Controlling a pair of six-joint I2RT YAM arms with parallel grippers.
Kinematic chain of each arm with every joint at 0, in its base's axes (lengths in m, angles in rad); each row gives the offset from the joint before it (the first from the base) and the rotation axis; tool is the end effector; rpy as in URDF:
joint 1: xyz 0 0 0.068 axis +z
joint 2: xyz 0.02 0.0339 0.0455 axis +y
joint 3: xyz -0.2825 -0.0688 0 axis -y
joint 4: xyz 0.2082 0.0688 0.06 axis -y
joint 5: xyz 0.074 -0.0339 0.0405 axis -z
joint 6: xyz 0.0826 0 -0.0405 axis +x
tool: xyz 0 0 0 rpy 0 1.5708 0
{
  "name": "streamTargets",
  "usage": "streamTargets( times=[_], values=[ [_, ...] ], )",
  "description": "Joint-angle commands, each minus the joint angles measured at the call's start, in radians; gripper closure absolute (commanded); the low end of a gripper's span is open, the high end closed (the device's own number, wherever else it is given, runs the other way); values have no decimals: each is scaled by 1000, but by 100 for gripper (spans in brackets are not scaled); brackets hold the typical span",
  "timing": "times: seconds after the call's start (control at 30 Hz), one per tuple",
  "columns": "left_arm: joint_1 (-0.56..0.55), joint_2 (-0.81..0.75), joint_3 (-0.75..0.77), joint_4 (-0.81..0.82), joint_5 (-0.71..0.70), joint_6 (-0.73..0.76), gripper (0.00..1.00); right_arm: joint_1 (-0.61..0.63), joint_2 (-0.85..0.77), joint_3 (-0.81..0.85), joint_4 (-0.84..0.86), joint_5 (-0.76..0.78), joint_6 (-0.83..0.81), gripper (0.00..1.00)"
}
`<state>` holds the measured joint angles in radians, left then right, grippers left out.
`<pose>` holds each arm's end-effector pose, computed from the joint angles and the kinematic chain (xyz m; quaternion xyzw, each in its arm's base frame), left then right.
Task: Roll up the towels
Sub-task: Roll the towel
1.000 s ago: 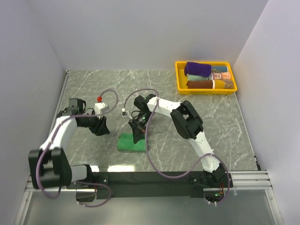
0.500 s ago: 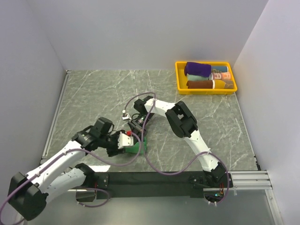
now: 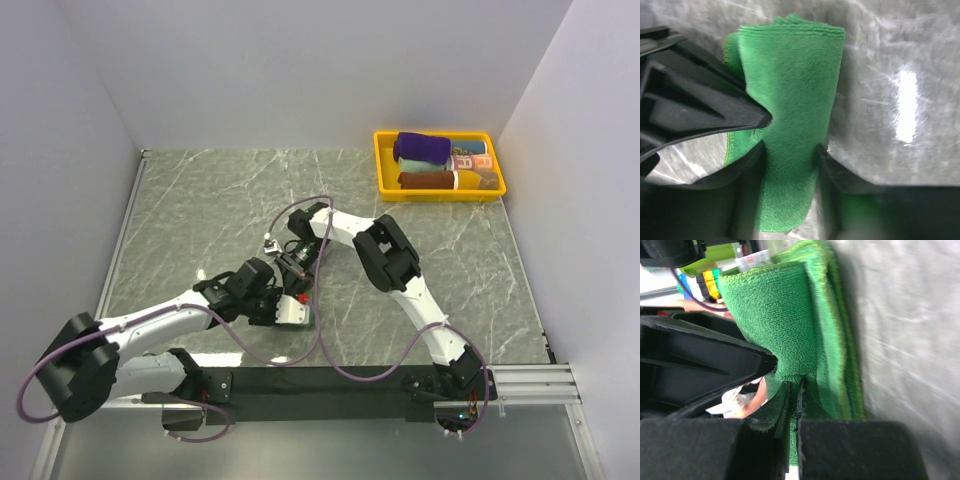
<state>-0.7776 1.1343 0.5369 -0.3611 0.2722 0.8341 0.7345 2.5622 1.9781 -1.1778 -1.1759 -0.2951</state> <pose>0.1232 -0.1524 0.1763 0.7098 0.6247 -0.1209 0.3021 0.2777 0.3535 0.0996 0.3618 -0.7470 -0.5216 0.1978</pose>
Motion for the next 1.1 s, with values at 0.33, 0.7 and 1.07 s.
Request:
streamTargets(
  times=[0.33,0.7,1.07],
  values=[
    [-28,131,24,-208,48,-12,99,-165,-161,-38,159,435,16,63],
    [210,499,439,-430,281,36,99,-386,-680,-359,417,702,93,63],
    [368,1126,1044,-855,412,123,99,-429,-1128,-794,544,720,53,66]
  ],
)
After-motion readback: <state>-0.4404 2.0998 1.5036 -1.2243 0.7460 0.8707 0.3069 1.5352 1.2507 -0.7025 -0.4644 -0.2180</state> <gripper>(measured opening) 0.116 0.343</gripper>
